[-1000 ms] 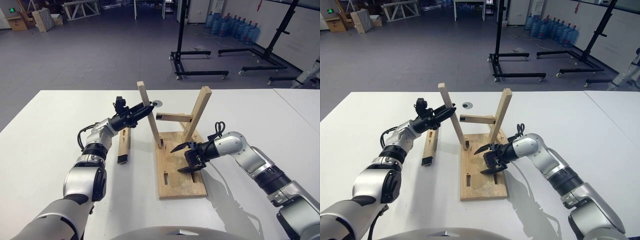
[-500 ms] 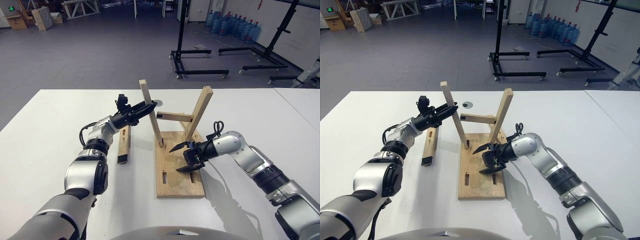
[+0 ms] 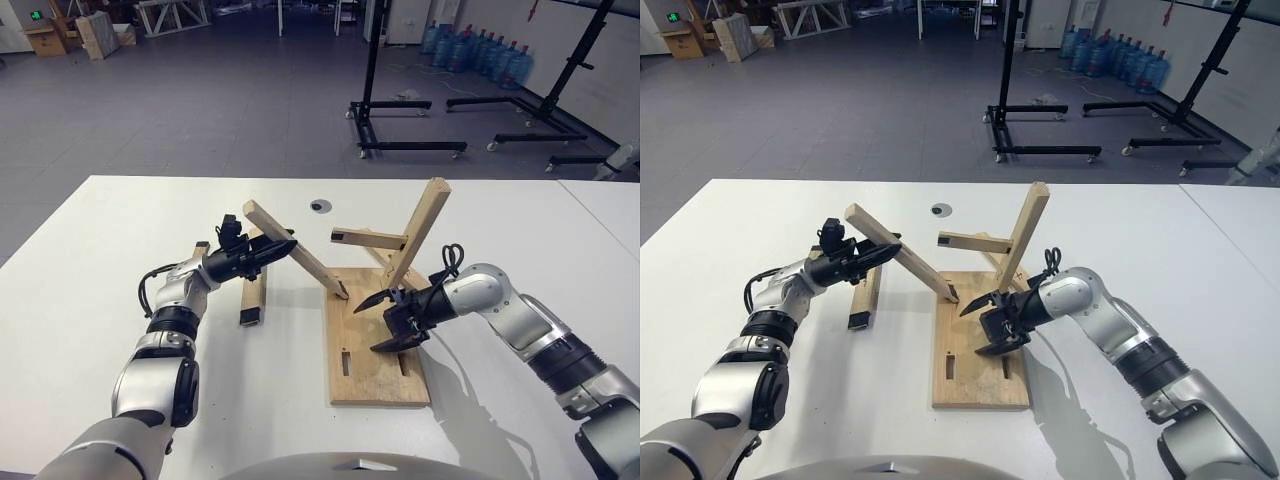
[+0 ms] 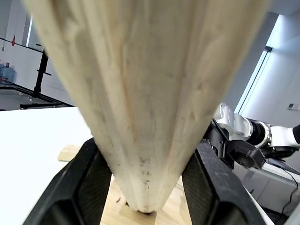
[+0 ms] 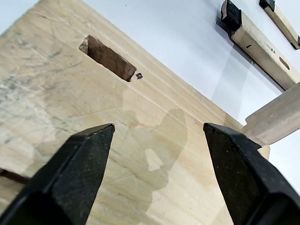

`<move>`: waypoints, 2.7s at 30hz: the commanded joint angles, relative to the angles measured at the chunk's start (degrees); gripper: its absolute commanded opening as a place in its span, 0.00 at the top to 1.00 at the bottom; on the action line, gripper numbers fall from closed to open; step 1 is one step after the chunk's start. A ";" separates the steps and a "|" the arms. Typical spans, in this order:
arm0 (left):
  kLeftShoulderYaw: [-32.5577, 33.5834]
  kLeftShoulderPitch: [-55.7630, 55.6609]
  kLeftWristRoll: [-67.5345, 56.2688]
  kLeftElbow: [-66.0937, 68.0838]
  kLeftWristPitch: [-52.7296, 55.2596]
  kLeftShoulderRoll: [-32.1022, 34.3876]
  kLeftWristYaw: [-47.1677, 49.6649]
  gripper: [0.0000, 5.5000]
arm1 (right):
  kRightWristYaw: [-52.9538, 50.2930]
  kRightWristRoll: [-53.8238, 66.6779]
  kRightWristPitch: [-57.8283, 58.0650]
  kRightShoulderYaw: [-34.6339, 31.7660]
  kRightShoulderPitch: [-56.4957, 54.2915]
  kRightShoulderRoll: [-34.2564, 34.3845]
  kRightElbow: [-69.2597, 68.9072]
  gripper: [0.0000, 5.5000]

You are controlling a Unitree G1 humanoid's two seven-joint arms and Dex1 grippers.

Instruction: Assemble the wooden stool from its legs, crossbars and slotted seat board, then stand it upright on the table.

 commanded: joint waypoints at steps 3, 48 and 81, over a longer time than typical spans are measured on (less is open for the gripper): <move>-3.36 -3.61 3.14 -3.49 1.78 2.50 -0.59 0.63 | -0.90 -8.09 -6.64 4.29 8.37 -3.53 9.50 0.36; -17.71 -14.59 14.74 -2.78 -2.17 5.27 -4.86 0.63 | -8.14 -13.14 -8.51 7.77 14.21 -8.43 5.24 0.36; -26.40 -21.64 21.87 15.03 3.62 -1.86 -0.29 0.63 | -10.66 -14.49 -7.12 9.77 19.23 -8.92 -0.46 0.36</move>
